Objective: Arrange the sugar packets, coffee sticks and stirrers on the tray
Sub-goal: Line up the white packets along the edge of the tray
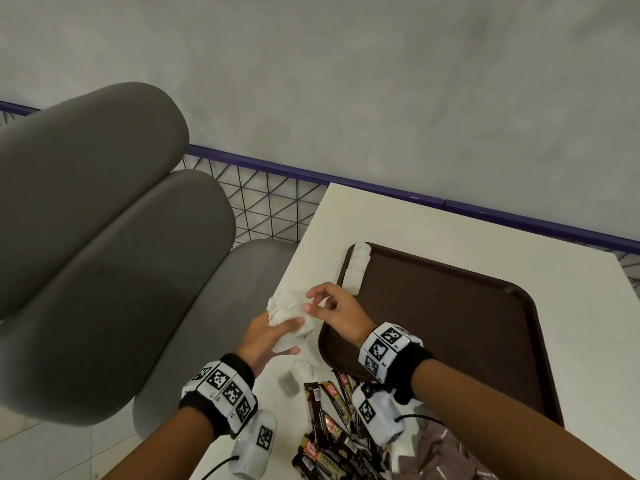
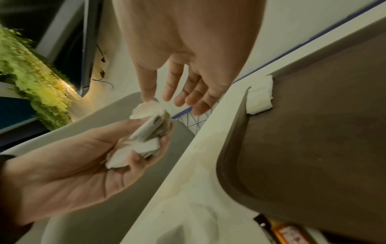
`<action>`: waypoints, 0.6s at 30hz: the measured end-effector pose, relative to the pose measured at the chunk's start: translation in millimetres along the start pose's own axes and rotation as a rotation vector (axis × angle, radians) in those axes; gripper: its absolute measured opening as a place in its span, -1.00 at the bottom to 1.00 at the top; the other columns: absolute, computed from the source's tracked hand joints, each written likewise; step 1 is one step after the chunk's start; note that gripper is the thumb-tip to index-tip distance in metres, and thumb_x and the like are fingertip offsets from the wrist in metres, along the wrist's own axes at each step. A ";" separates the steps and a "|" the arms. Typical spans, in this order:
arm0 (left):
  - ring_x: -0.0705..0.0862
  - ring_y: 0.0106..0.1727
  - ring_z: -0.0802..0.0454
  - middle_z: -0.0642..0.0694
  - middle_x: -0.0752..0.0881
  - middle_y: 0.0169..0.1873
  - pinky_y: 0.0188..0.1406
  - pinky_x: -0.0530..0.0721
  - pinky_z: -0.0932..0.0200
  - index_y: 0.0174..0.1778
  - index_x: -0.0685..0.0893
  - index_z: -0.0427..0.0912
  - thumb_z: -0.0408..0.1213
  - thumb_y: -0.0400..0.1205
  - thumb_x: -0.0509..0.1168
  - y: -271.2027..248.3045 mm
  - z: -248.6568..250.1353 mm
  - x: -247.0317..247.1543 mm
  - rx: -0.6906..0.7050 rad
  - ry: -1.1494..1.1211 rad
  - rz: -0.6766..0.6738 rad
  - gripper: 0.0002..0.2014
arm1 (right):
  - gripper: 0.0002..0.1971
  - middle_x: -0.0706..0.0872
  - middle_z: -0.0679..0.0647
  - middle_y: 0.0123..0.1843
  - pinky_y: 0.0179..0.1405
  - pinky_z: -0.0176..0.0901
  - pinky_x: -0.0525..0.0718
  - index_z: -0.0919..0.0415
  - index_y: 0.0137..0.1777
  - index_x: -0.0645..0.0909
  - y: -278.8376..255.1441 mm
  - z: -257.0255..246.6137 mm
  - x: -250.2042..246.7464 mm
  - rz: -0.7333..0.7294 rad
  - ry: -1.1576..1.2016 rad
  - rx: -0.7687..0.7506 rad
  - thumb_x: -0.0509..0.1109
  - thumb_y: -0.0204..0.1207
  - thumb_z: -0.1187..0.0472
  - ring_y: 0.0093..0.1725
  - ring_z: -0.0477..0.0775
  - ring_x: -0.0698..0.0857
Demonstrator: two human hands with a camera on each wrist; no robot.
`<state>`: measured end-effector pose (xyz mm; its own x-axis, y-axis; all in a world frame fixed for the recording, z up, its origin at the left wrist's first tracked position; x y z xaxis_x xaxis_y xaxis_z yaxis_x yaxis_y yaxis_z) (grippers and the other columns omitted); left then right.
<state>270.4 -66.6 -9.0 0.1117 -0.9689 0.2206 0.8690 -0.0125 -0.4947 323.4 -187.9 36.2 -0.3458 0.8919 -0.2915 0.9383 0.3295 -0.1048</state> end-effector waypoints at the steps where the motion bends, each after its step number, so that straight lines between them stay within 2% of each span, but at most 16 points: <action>1: 0.75 -0.09 -0.08 -0.25 0.75 0.01 -0.40 0.71 0.18 0.20 0.63 -0.25 -0.32 0.51 0.43 -1.2 0.7 2.1 0.006 0.010 -0.009 -0.66 | -0.86 0.57 -0.07 -0.18 -0.25 -0.54 0.42 0.04 -0.12 0.59 -1.7 -0.3 5.2 -0.015 0.011 0.000 0.46 0.45 0.29 -0.40 -0.40 0.49; 5: 0.74 -0.07 -0.10 -0.28 0.74 0.03 -0.39 0.73 0.13 0.19 0.64 -0.28 -0.34 0.52 0.42 -3.0 -2.4 5.6 -0.014 -0.049 -0.016 -0.68 | -0.75 0.59 -0.11 -0.26 -0.19 -0.45 0.48 0.01 -0.28 0.53 -2.3 6.3 2.2 0.084 0.074 0.028 0.42 0.45 0.40 -0.29 -0.23 0.50; 9: 0.78 -0.20 -0.07 -0.29 0.76 -0.08 -0.41 0.75 0.12 0.15 0.64 -0.34 -0.42 0.56 0.36 -4.5 -4.7 6.9 -0.030 -0.081 -0.024 -0.76 | -0.74 0.56 -0.03 -0.27 -0.26 -0.56 0.54 0.07 -0.26 0.47 -4.6 14.1 -9.4 0.174 0.153 0.073 0.37 0.48 0.44 -0.26 -0.13 0.52; 13: 0.74 -0.14 -0.13 -0.30 0.75 -0.06 -0.45 0.74 0.15 0.14 0.63 -0.34 -0.43 0.56 0.36 -3.0 -3.1 6.4 -0.012 -0.046 -0.001 -0.76 | -0.72 0.52 0.00 -0.28 -0.34 -0.45 0.57 0.10 -0.26 0.43 -7.3 14.2 -10.8 0.170 0.161 0.058 0.35 0.48 0.49 -0.29 -0.08 0.50; 18: 0.73 -0.05 -0.16 -0.32 0.74 0.00 -0.40 0.75 0.13 0.11 0.65 -0.26 -0.42 0.56 0.36 1.5 -4.0 8.6 -0.022 -0.048 -0.006 -0.80 | -0.78 0.61 -0.01 -0.19 -0.14 -0.38 0.62 0.14 -0.16 0.58 -8.0 18.4 -11.7 0.118 0.120 0.064 0.37 0.45 0.50 -0.24 -0.10 0.57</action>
<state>270.7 -75.9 -11.3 0.1303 -0.9559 0.2633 0.8591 -0.0238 -0.5113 319.9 -206.7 23.0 -0.2279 0.9550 -0.1899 0.9692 0.2039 -0.1378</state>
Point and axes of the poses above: each hand's wrist, its own y-axis towards the middle knuckle, its own x-axis out of the palm, z = x × y, the point moved 10 cm from there along y, towards the middle knuckle
